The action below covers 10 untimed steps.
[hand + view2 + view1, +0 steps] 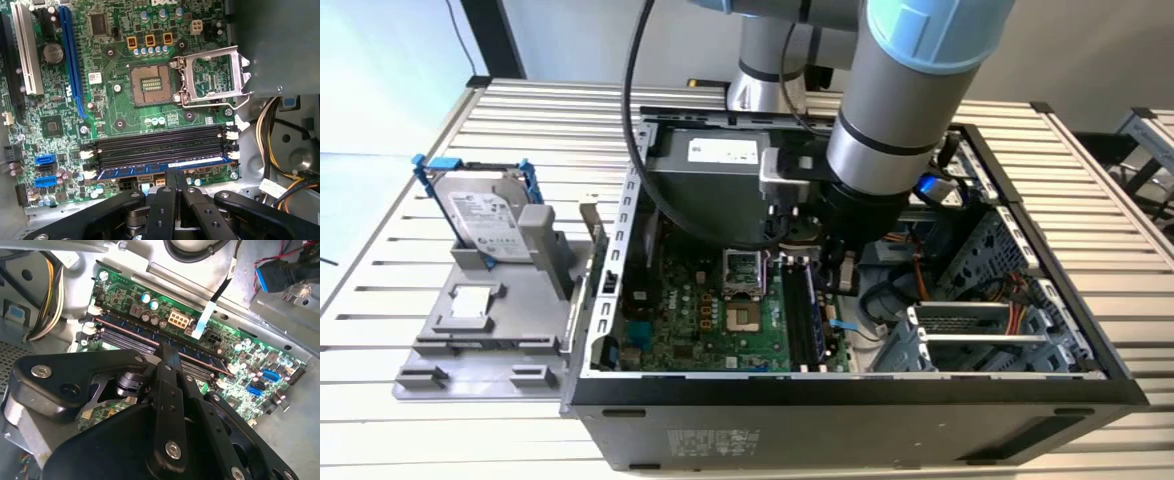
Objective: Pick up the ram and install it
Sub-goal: 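Press down the ram until it locks into place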
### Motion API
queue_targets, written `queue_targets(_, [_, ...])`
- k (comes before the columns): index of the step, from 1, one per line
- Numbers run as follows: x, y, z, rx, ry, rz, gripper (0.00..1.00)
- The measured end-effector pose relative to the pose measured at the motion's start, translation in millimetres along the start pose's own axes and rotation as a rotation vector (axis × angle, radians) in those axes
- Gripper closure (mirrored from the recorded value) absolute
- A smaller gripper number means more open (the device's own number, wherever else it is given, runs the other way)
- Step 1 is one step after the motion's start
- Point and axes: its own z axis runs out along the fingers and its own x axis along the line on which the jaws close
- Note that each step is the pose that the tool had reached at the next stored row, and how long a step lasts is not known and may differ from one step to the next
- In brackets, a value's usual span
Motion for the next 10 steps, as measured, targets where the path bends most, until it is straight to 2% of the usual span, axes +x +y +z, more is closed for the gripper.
queue_targets(5, [0.3, 2.0, 0.9, 0.0075, -0.0012, -0.036, 1.00])
queue_targets(10, [0.5, 3.4, 1.8, 0.0122, -0.0018, -0.072, 1.00])
